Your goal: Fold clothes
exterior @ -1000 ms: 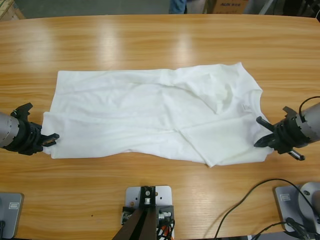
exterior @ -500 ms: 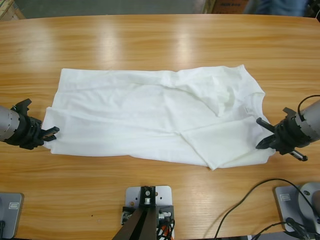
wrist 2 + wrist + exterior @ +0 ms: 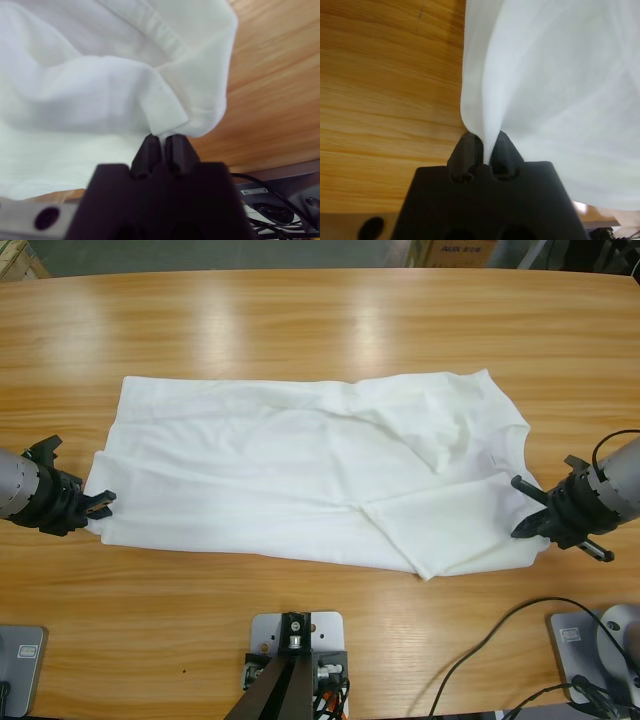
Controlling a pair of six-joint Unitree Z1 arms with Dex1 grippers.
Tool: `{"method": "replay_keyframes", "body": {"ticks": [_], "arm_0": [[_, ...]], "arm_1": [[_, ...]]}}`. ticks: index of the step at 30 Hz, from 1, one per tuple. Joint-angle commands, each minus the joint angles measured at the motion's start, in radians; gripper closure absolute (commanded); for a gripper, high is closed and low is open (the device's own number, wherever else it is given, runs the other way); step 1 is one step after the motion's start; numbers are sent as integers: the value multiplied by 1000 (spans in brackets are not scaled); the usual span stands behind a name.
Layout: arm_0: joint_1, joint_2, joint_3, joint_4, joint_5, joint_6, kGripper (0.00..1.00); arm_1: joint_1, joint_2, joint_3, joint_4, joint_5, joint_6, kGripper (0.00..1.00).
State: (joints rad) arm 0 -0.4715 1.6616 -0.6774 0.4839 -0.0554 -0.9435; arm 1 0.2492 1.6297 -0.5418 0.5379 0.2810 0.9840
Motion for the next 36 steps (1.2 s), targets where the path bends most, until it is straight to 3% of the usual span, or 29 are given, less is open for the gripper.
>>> {"method": "replay_keyframes", "body": {"ticks": [1,8,12,17,19,20,27,36], "arm_0": [[14,67,20,34,17,6,9],[64,-22,2,113,20,6,9],[144,-120,-56,256,47,26,9],[160,-237,-146,364,71,79,9],[158,-280,-150,374,71,103,9],[152,-302,-152,379,71,115,9],[-40,-361,-187,352,45,116,4],[-133,-289,-130,246,-5,104,4]], "arm_1": [[8,19,2,12,-19,10,989],[8,18,2,16,-14,10,988],[8,35,1,14,-18,10,984],[8,-11,2,25,-46,9,961],[8,-60,-6,58,-66,6,145],[8,-83,-13,75,-71,6,3],[21,-219,-76,123,-125,-71,0],[154,-234,-142,58,-77,-166,0]]}}
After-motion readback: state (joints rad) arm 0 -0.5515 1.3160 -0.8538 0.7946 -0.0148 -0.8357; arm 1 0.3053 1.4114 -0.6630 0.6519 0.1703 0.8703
